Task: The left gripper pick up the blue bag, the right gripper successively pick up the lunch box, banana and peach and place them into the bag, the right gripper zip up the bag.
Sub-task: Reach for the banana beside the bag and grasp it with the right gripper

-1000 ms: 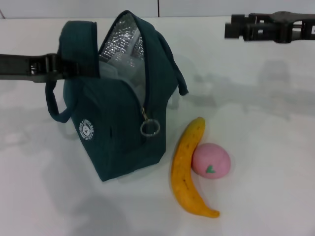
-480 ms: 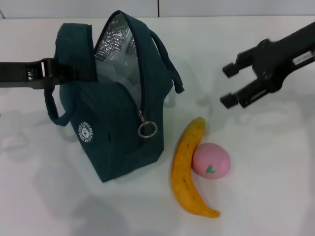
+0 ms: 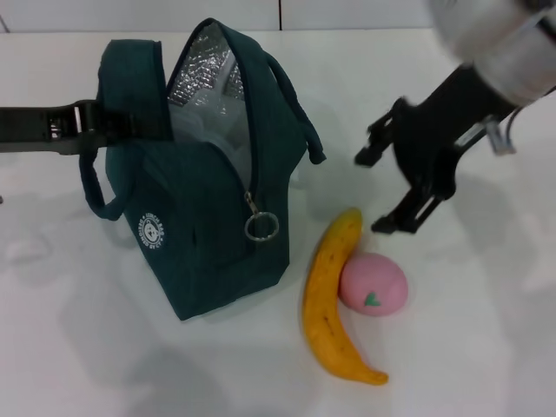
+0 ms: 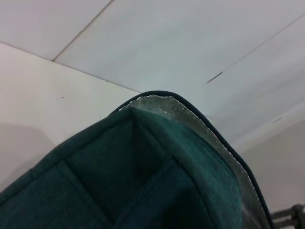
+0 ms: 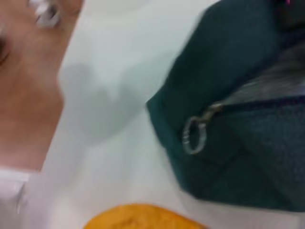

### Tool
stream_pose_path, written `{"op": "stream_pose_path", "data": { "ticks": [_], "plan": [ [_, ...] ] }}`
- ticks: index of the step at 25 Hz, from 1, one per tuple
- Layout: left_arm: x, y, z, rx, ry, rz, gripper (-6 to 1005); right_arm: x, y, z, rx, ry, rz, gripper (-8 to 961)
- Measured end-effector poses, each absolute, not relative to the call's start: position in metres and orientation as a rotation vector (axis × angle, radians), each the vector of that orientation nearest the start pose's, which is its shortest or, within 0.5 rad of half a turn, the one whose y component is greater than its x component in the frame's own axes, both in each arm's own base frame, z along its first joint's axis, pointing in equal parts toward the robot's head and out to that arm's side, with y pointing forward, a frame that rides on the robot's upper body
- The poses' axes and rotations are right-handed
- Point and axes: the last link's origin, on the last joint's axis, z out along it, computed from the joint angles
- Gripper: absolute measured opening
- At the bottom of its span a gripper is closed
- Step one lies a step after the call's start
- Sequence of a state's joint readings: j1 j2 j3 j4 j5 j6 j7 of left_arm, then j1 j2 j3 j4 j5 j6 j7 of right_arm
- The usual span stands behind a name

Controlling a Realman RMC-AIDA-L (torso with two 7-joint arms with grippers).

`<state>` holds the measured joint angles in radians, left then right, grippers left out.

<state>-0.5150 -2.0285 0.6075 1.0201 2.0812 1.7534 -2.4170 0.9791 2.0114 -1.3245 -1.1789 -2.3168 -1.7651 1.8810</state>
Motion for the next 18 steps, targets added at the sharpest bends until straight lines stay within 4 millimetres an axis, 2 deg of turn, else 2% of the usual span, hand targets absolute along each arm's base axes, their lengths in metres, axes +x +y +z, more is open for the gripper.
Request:
{"op": "stream_pose_path", "data": {
  "ticks": [4, 7, 18],
  "plan": [
    [-0.249, 0.335, 0.083, -2.398, -1.658, -0.718, 31, 0.062, 0.363, -0.018, -3.135, -0.449, -0.635, 870],
    [-0.251, 0.334, 0.082, -2.390, -1.666, -0.720, 31, 0.061, 0.358, -0.024, -3.120, -0.544, -0.712, 869],
    [-0.248, 0.332, 0.075, -2.397, -1.677, -0.751, 31, 0.056, 0.347, -0.035, -3.081, -0.949, -0.799, 869]
  ]
}}
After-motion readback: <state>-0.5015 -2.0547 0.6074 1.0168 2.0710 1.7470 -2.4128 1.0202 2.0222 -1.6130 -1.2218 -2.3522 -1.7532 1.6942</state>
